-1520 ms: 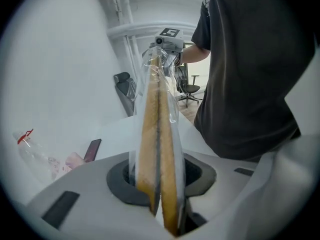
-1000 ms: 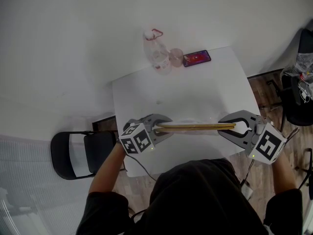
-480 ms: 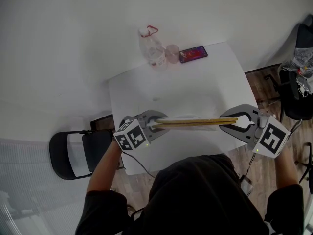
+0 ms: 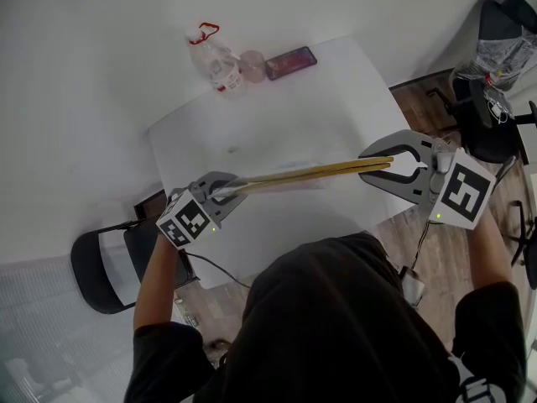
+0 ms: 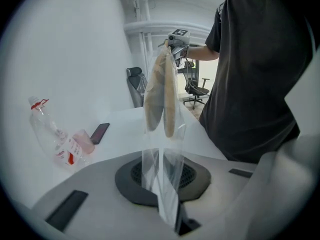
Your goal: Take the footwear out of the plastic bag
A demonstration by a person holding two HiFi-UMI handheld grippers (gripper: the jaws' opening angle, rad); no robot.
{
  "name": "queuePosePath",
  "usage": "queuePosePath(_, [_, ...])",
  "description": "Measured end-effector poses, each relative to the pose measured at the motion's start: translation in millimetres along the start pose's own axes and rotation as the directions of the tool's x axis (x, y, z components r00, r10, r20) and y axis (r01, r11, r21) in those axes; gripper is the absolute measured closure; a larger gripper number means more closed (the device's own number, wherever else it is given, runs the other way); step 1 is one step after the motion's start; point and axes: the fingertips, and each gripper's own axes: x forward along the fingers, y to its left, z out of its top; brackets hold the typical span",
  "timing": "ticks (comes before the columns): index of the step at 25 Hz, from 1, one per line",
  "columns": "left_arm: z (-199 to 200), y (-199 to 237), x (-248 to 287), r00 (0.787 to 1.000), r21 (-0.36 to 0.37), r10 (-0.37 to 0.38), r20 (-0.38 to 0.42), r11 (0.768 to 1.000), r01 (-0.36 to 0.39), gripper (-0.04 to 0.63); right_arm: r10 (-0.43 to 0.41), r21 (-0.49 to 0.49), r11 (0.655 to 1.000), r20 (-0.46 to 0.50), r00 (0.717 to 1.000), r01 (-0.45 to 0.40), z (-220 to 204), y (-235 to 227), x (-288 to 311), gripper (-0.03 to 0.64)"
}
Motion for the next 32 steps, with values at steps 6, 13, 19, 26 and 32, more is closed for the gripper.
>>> queuePosePath(6, [-4.1, 3.2, -1.7, 1.000, -0.058, 0.022, 0.019, 0.998, -0.021, 0.571, -0.019, 0.016, 1.000, -0.006, 1.000, 0.020, -3.3, -5.6, -19.1, 0.545])
queuePosePath(13, [-3.6, 4.8, -8.0, 0.998, -0.132, 0.055, 0.033, 0.990, -0.050, 0.573, -0.037, 0.015, 0.999, -0.010, 0.999, 0.037, -2.3, -9.4, -42.9, 0.545])
queuePosePath(19, [-26.4, 12.3, -13.8, 0.994, -0.190, 0.100, 0.054, 0.978, -0.088, 0.573, -0.064, -0.007, 0.998, -0.015, 0.998, 0.064, -4.2, -11.0, -43.5, 0.545])
queuePosePath(26, [-37.3, 14.0, -22.5, 0.991, -0.244, 0.124, 0.055, 0.964, -0.107, 0.574, -0.100, 0.019, 0.995, -0.019, 0.995, 0.101, -4.2, -17.1, -57.0, 0.545])
queuePosePath(32, [-47.1, 15.0, -23.7, 0.989, -0.287, 0.133, 0.062, 0.952, -0.110, 0.573, -0.114, 0.008, 0.993, -0.023, 0.993, 0.114, -5.6, -17.6, -59.5, 0.545])
